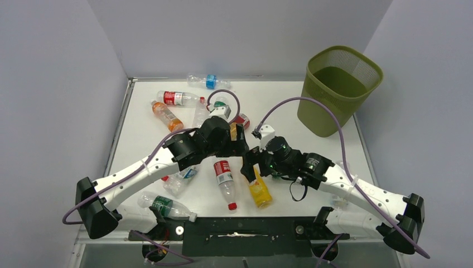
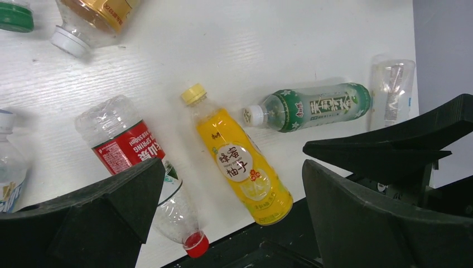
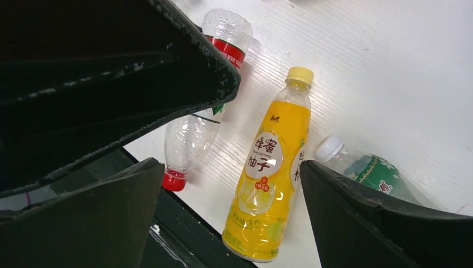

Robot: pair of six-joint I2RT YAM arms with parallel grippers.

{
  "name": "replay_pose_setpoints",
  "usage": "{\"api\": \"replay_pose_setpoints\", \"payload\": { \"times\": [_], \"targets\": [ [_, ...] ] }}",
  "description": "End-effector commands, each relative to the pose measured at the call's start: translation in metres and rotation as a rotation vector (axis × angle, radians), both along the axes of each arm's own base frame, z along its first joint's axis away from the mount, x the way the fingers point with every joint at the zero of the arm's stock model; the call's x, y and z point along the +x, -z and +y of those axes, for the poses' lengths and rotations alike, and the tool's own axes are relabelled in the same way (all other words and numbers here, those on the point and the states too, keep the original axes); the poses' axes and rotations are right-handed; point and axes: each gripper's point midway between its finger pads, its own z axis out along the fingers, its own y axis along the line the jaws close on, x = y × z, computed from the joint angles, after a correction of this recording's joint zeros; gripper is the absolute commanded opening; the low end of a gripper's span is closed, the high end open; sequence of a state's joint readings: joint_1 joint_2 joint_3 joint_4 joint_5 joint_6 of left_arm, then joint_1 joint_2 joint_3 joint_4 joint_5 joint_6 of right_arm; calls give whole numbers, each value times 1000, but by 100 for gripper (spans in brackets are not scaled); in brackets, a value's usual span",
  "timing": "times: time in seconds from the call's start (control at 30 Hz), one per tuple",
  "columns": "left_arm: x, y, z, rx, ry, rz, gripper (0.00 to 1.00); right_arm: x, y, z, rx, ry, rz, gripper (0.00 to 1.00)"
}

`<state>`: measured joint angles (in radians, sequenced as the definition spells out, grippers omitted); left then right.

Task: Put the plastic bottles in the bin
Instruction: Pick up the plastic bottle at the center of the board.

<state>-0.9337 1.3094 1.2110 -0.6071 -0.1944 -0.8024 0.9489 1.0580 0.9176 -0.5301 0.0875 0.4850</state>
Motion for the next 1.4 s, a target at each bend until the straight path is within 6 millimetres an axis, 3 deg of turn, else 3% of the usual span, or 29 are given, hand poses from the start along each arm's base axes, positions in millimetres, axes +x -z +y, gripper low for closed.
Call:
{"api": "replay_pose_setpoints", "payload": {
  "times": [0.0,0.17,0.3,0.57,0.73,0.9,1.07,1.2,1.37],
  "targets": [
    [0,-12,-12,-48,39,-42,98,13,-21,5,29,62,-26,98],
    [1,-2,-11,-66,43,-59,98,11,-28,2,31,61,-27,98],
    [6,-8,-6,-70,53,-75,98,15,-27,0,-9,58,-41,98],
    [26,-13,21,-139,45,-64,98,47,-24,-15,-114,124,-85,98],
    [18,-14,23,-163,86,-47,98,70,-24,-32,-94,85,-48,98],
    [9,-11,30,-166,113,-34,98,82,-9,-42,-153,69,-16,98],
    [0,-15,37,-168,124,-27,98,78,2,-53,-227,69,13,98],
    [-6,-18,44,-160,122,-23,98,73,-2,-67,-234,113,-10,98],
    [-13,-15,58,-147,75,-23,98,59,-6,-60,-142,102,-12,98]
  ]
}}
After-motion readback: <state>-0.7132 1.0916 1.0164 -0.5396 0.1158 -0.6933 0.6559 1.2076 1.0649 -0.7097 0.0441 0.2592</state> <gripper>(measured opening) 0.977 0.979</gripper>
